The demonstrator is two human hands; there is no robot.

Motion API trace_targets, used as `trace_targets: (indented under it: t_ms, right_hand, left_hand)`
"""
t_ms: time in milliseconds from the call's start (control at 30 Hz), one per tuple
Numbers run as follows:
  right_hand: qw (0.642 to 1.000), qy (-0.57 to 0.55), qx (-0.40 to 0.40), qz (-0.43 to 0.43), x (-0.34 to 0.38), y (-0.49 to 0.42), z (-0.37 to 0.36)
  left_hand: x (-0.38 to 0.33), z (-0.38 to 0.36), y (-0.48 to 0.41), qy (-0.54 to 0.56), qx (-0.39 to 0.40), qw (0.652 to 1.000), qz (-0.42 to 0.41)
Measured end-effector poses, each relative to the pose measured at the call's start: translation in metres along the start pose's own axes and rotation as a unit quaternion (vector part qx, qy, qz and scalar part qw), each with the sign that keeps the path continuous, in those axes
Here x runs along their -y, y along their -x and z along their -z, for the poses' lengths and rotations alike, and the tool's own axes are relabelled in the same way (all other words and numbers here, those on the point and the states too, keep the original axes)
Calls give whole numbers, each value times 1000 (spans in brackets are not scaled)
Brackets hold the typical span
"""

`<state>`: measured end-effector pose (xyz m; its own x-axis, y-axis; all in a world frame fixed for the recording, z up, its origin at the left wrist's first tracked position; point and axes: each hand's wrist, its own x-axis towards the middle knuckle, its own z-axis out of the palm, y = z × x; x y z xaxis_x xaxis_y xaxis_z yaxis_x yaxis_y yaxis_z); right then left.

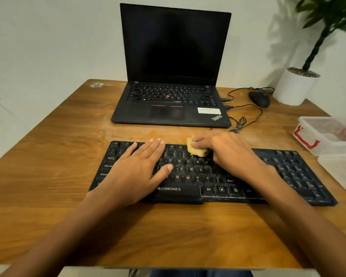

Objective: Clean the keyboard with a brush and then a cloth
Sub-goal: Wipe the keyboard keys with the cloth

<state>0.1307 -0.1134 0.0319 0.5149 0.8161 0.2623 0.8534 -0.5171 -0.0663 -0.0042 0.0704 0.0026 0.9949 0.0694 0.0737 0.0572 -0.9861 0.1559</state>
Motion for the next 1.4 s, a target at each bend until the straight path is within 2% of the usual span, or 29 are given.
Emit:
trace_targets:
  t_ms: [67,200,233,333,400,467,533,567,700,800,867,933,1000,1100,1167,1267,1333,1400]
  right_hand:
    - [1000,9,-3,1,7,-9,4]
    - [993,-57,26,101,35,-6,-11]
    - [994,-66,24,89,27,-6,-13]
    - [999,-27,18,-15,-11,-13,-7]
    - [999,-26,-7,-24,-10,-13,-3]
    - [997,-58,-31,34,13,-6,-3]
    - [992,-78,-17,93,28,7,-10]
    - [992,-89,-7,93,27,11,-13]
    - [999,-44,-8,-1,-11,1,-5]
    - [999,-32,-14,-28,-9,-3,4]
    - [997,-63,-24,33,15,3,1]
    - [991,-97,3,88,30,16,-8]
    - [991,-126,-7,45,17,18,-10]
    - [994,-88,-9,-64,-23,20,3]
    - [992,-84,-23,-89,-29,24,12]
    - [991,-118,-53,-25,2,26,12]
    - [992,-116,-25,41,19,32,1]
    - [993,-110,-16,35,12,40,-6]
  left_hand:
    - [-1,-2,0,-4,-8,1000,0]
    - [0,-2,0,-5,-10,1000,-2]
    - [1,-2,0,-8,-11,1000,-4]
    - [0,-2,0,-9,-10,1000,-7]
    - [0,-2,0,-4,-10,1000,-5]
    - [1,-3,0,-2,-14,1000,-6]
    - [1,-2,0,-4,-12,1000,-7]
    - [0,-2,0,-5,-8,1000,-5]
    - [0,-1,1,-3,-9,1000,-3]
    - [0,-2,1,-4,-13,1000,-3]
    - [1,-2,0,-5,-11,1000,-3]
    - [1,-1,-1,-7,-4,1000,-5]
    - [0,0,-1,-7,1,1000,-2]
    - [1,2,1,1,8,1000,-2]
    - [-3,7,-1,17,11,1000,-13]
    - [-21,9,-8,37,12,998,-49]
    - [-30,4,-11,21,18,997,-70]
    - [-30,-1,-10,10,20,997,-71]
